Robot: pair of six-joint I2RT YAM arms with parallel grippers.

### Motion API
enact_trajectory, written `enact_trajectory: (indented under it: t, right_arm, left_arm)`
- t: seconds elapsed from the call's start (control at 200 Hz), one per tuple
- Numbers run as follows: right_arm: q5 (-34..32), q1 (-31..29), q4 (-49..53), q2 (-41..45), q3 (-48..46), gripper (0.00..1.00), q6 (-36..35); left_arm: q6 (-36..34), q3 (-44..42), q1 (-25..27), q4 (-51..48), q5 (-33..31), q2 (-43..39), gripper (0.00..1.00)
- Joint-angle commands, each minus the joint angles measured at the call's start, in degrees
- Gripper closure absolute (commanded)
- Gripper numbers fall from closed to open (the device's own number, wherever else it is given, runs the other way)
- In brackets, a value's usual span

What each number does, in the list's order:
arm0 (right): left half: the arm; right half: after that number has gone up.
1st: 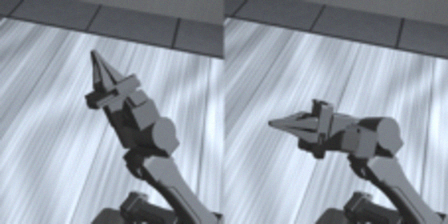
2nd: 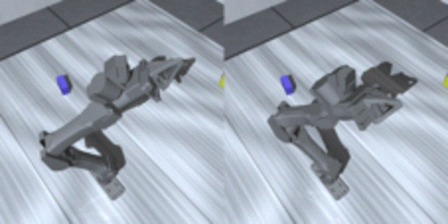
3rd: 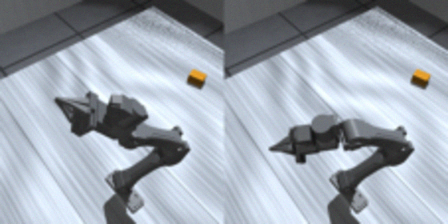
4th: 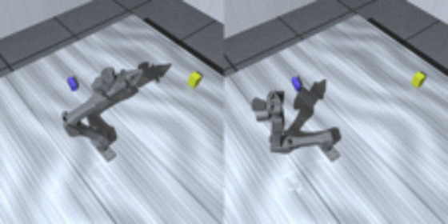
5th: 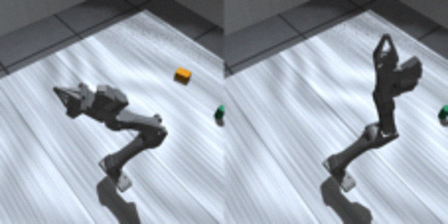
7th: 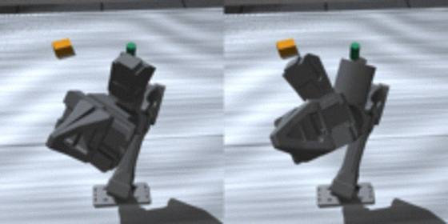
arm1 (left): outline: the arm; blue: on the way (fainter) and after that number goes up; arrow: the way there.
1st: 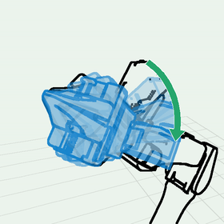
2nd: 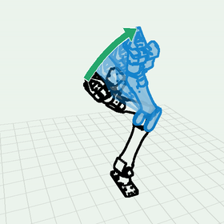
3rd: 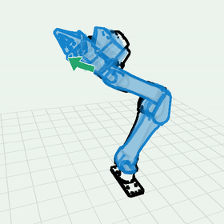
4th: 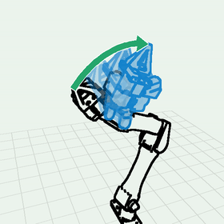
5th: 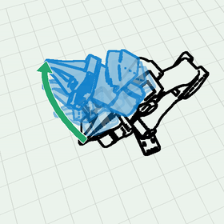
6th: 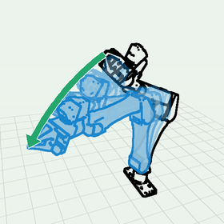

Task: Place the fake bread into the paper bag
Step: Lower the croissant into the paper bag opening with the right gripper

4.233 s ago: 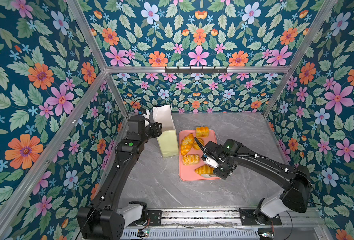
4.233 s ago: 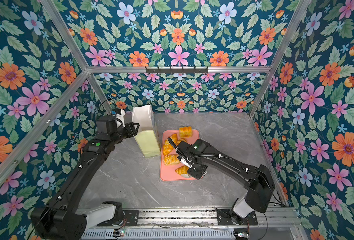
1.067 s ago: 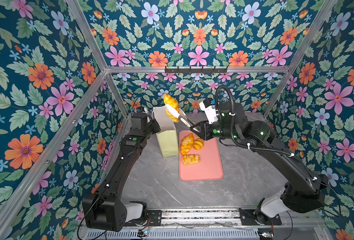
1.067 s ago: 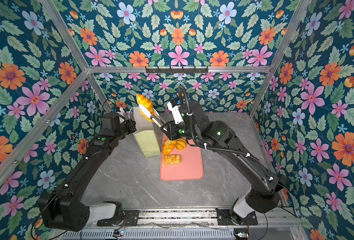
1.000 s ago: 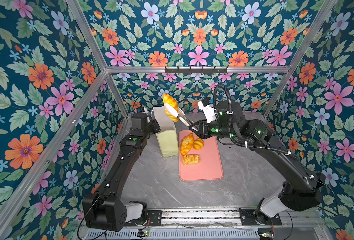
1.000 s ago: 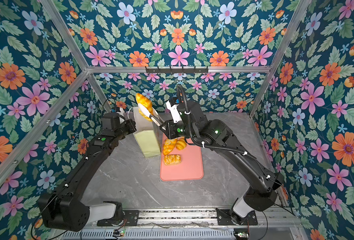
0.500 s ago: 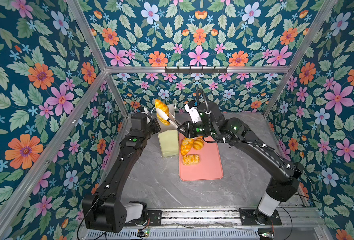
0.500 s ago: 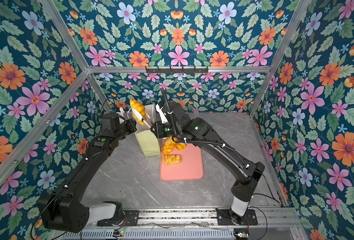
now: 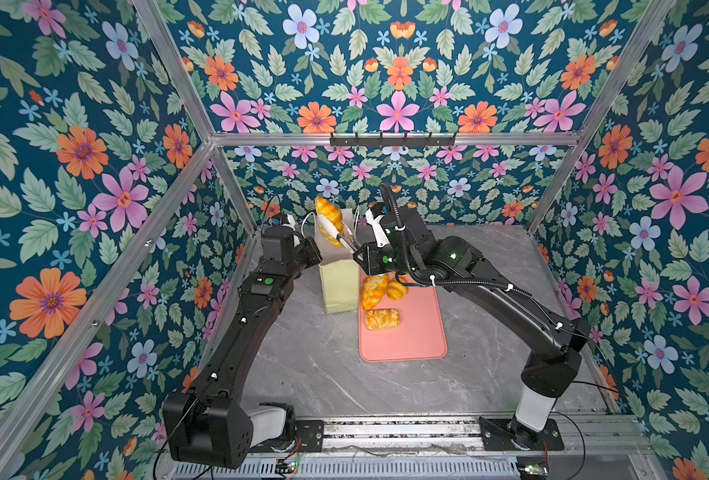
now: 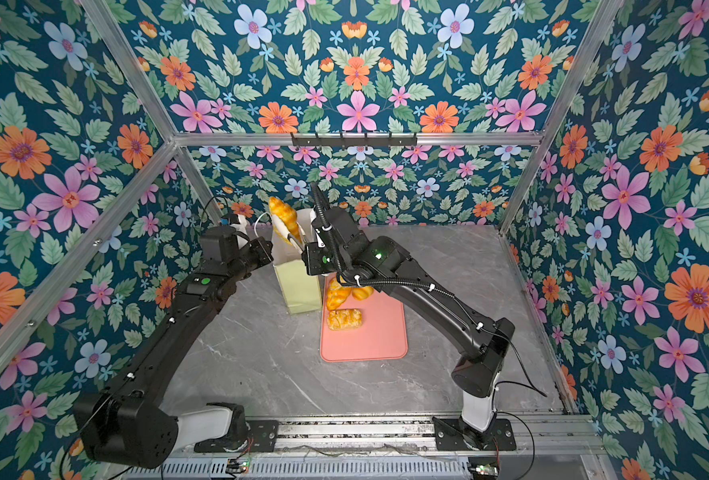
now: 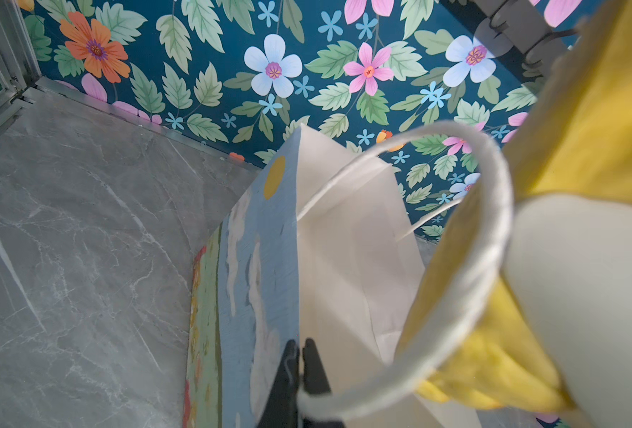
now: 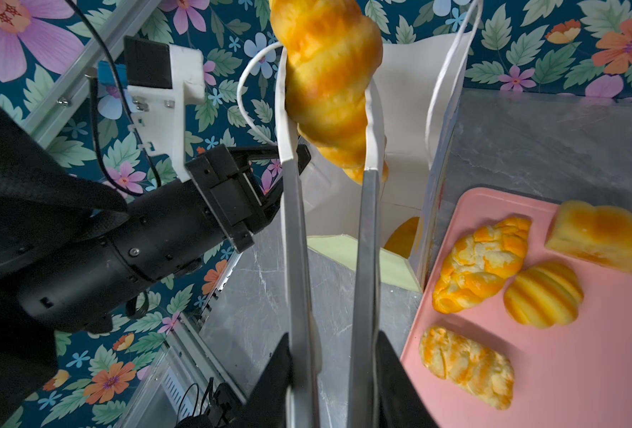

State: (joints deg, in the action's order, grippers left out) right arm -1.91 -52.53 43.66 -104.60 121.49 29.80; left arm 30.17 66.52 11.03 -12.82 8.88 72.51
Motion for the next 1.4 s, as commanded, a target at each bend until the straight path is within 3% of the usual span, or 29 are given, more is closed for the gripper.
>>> enact_trajectory:
  t: [0.0, 0.465, 0.785, 1.395]
  right_arm:
    - [-2.1, -0.1, 0.1, -1.2, 2.0, 0.84, 0.7]
    - [-4.1, -1.1, 8.9, -7.6, 10.1, 0.84, 0.0]
    - [-4.5, -2.2, 16.8, -14.9, 20.9, 0.83, -1.1]
    - [-10.8, -2.7, 20.1, -15.7, 22.5, 0.81, -3.0]
  left_arm:
    - [0.5, 0.3, 0.0, 1.5, 0.3, 0.1, 0.93]
    - [0.7, 0.3, -0.1, 1.2, 0.3, -0.3, 0.93]
    - [0.9, 0.6, 0.0, 1.0, 1.4, -0.1, 0.93]
    - [0.7, 0.1, 0.0, 0.3, 1.0, -0.5, 0.94]
